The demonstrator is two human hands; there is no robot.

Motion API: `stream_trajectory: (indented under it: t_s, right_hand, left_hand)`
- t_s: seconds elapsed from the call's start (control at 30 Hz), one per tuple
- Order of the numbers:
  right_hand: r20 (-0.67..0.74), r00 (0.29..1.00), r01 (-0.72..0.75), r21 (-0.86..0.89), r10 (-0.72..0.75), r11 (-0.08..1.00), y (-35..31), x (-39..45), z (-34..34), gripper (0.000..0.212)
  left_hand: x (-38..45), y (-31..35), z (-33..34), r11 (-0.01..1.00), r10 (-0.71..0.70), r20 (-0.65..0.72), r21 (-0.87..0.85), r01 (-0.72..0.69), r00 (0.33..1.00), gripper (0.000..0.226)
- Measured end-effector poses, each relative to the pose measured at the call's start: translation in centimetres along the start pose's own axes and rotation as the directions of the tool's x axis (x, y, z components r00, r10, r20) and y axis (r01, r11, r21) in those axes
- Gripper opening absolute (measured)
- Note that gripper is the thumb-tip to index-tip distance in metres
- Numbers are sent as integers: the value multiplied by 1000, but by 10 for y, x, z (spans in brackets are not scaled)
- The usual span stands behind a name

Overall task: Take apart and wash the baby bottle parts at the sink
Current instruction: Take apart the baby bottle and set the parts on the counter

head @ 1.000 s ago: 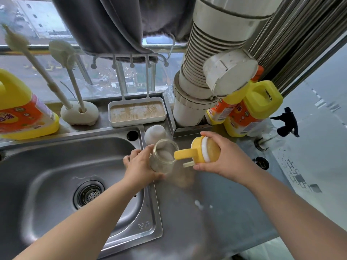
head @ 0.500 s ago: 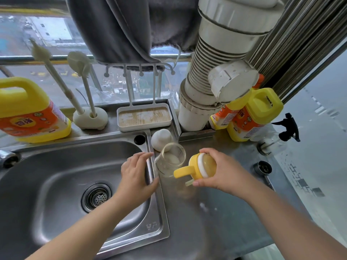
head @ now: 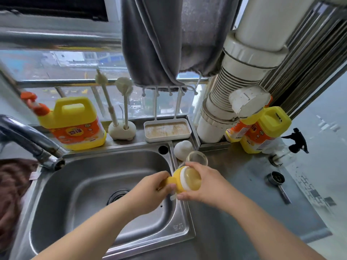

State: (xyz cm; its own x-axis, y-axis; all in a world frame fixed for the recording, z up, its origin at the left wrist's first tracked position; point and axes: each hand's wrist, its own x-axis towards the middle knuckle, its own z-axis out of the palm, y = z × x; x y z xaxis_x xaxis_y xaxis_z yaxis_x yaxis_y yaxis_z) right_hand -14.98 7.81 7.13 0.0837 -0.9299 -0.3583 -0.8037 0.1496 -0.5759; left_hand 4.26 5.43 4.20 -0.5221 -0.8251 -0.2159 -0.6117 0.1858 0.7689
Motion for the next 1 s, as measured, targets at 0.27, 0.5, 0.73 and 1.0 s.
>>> stream_trajectory:
  t_s: [0.27, 0.5, 0.73, 1.0]
  right_hand:
    - [98, 981, 169, 10, -169, 986, -45, 13, 30, 85]
    - [-99, 975, 187, -101, -197, 977, -88, 29, 55, 82]
    - [-173, 980, 99, -26, -102, 995, -99, 32, 70, 74]
    - [-114, 990, 86, 15, -84, 996, -91, 31, 67, 74]
  left_hand:
    - [-39, -40, -47, 933, -185, -33, -319, 165, 982, 8]
    - [-44, -47, -54, 789, -411, -169, -559, 256, 896, 70]
    - [-41, -41, -50, 489, -483, 52, -812, 319, 874, 39]
    - [-38, -41, -52, 403, -432, 106, -866, 297, 896, 35]
